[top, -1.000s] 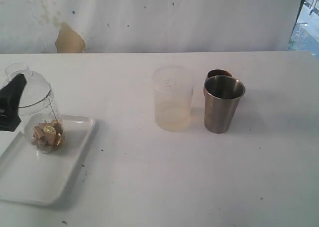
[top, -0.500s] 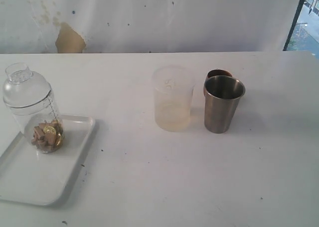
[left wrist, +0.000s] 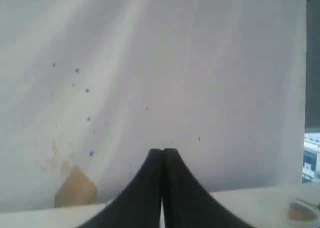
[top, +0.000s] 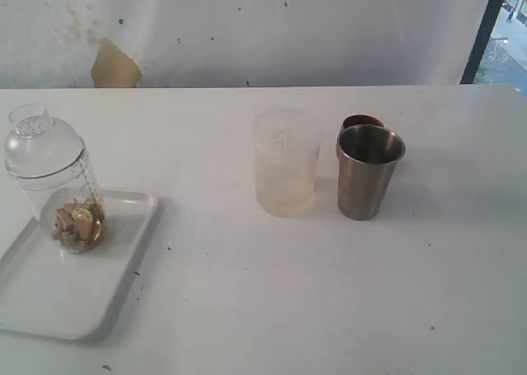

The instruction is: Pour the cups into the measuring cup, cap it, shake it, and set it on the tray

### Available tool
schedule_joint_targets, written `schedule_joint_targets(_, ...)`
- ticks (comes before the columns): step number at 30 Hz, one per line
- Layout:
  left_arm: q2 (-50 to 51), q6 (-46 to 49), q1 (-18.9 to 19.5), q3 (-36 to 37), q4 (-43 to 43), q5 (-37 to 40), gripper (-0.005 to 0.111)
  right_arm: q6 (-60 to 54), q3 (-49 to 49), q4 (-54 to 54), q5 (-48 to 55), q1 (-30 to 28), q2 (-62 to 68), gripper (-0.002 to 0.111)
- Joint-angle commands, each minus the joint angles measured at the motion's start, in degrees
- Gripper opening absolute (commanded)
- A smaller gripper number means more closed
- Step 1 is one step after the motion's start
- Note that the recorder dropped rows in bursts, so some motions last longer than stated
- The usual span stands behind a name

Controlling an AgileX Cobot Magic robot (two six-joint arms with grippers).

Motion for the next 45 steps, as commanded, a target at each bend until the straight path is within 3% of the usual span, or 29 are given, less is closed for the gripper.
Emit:
schedule_joint_targets(1,-2.4,-2.7,-0.1,0.3,2.5,11.5,0.0,0.0,0.3,-0.1,-0.3,-0.4,-0.4,0.0)
schedule_joint_targets(7,-2.5,-2.7,-0.1,0.3,2.5,17.5,0.0,0.0,0.3,-0.1,-0.3,-0.4,-0.4,0.0)
schedule_joint_targets(25,-2.5,-2.6,-0.1,0.3,2.6,17.9,0.0,0.0,0.3,-0.1,-0.3,-0.4,-0.4,0.0)
schedule_joint_targets(29,-4.8,-2.6,-0.1,0.3,2.1,25.2,0.0,0.0,0.3,-0.1,-0.3,-0.4,-0.4,0.0)
schedule_joint_targets(31,-9.0,-2.5,-0.1,0.3,1.5,34.2,0.0,0.0,0.3,-0.1,-0.3,-0.4,-0.4,0.0)
schedule_joint_targets(34,-14.7,10.1,-0.1,0.3,-9.1,44.5,0.0,0.0,0.3,-0.1,-0.3,-0.4,-0.4,0.0)
schedule_joint_targets(36,-18.1,16.2,-0.1,1.1,-13.2,45.8,0.0,0.0,0.3,-0.1,-0.3,-0.4,-0.4,0.0)
schedule_joint_targets(39,-24.5,16.6,0.6,5.0,-12.3,41.9,0.0,0.0,0.3,-0.1,-0.3,-0.4,-0.4,0.0)
schedule_joint_targets(41,-28.1,16.6,2.7,5.0,-12.3,47.7,0.0,0.0,0.3,-0.1,-0.3,-0.4,-0.4,0.0)
schedule_joint_targets(45,-28.2,15.0,7.5,5.0,-12.3,47.0,0.0,0.0,0.3,-0.1,-0.3,-0.4,-0.4,0.0)
